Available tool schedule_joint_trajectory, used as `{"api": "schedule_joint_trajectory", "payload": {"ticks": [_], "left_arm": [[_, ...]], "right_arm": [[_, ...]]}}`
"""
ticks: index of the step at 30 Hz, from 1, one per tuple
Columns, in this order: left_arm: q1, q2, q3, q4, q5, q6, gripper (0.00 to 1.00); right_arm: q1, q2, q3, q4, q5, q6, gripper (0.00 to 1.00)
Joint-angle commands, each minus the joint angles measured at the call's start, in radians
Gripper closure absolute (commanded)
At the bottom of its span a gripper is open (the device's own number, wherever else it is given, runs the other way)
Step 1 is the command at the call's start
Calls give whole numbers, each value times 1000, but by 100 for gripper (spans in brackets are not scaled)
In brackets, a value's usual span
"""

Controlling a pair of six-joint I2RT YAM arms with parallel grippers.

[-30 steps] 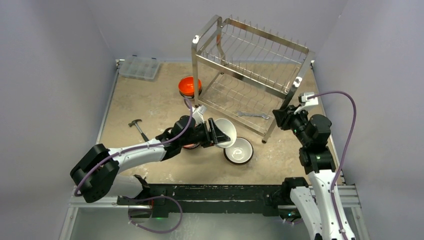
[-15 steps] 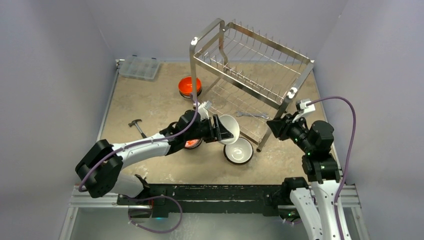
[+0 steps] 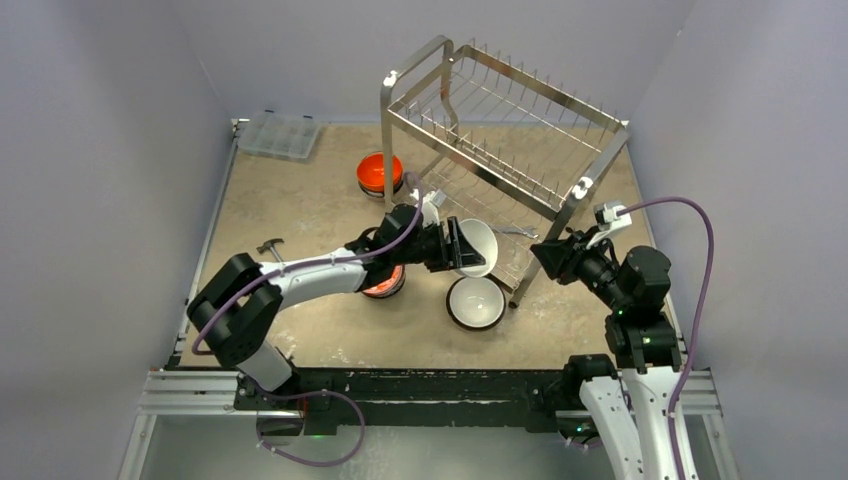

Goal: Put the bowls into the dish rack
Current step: Adjust the dish rack at the center of the board.

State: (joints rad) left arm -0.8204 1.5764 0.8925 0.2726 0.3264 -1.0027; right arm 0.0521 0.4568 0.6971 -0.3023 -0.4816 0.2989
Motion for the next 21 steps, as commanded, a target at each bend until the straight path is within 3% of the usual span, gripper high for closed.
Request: {"api": "schedule_joint_trajectory", "payload": {"ticks": [1,4,8,21], "left_arm": [[3,53,113,123,53,27,62],[3,108,166,125,68,39,63],[2,182,239,123,85,49,64],[2,458,554,12,83,128,66]], "right_arm": [[3,-31,32,159,-6,87,70],[3,-30,28,153,6,72,57],[3,-27,24,154,21,51,47],[3,-29,9,179,-7,69,46]]}}
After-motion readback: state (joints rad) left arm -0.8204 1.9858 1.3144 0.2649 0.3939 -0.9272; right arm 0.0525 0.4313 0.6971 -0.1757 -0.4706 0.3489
